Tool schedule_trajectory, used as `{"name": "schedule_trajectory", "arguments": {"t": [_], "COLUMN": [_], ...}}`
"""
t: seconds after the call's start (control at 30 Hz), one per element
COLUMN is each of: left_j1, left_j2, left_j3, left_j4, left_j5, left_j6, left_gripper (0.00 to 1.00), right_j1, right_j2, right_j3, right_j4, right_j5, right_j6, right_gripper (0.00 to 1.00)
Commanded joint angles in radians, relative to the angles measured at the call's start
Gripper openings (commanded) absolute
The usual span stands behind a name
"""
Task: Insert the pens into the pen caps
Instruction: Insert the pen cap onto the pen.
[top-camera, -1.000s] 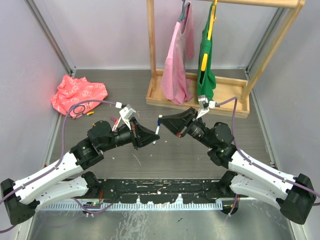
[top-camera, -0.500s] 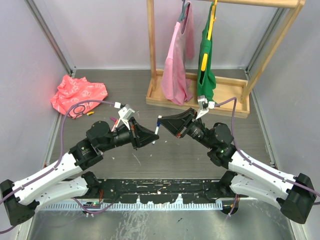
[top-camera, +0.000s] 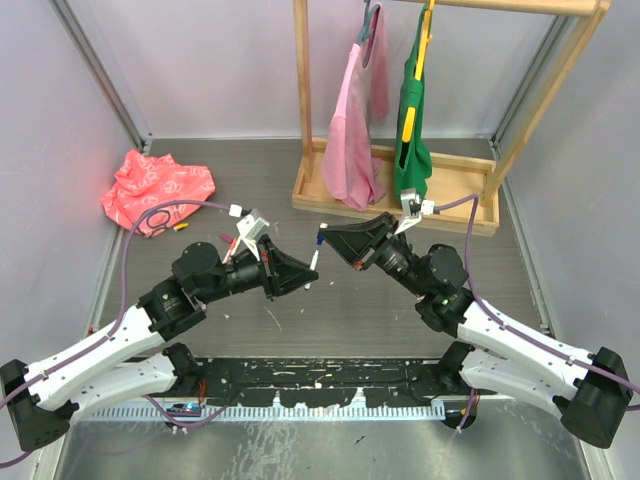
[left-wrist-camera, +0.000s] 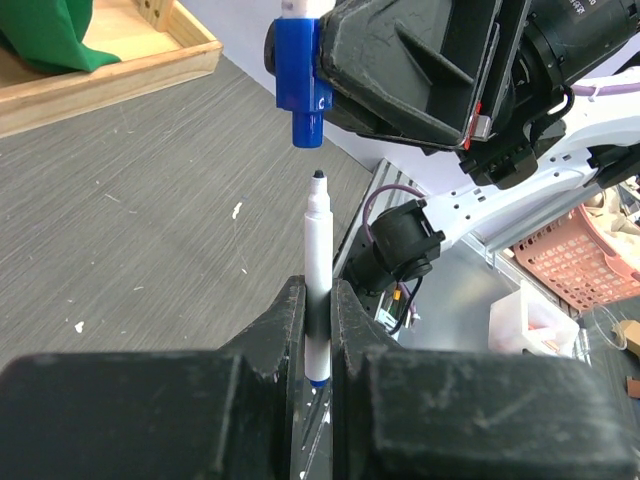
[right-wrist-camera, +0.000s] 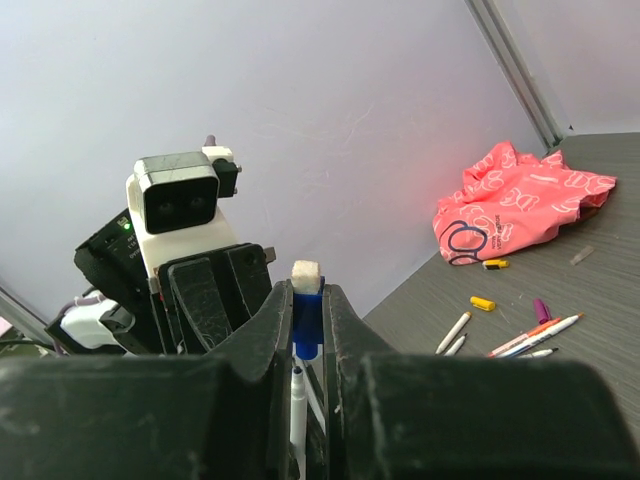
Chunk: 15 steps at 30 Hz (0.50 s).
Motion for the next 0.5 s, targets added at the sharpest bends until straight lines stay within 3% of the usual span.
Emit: {"name": "schedule_trajectory", "arguments": {"t": [0.0, 0.47], "left_j1": [-0.004, -0.003], "left_j2": [-0.02, -0.023], "left_j3": [0.036, 0.037], "left_j4": [0.058, 0.061], "left_j5": [0.02, 0.003], "left_j6": [0.014, 0.014], "left_gripper": [0.0, 0.0], "right_j1": [0.003, 0.003], "right_j2": [-0.011, -0.013], "right_j3": [0.043, 0.039], "right_j4": [0.032, 0.017], "right_j5": [0.012, -0.021], "right_j6": [-0.002, -0.002], "right_gripper": [0.0, 0.0]}}
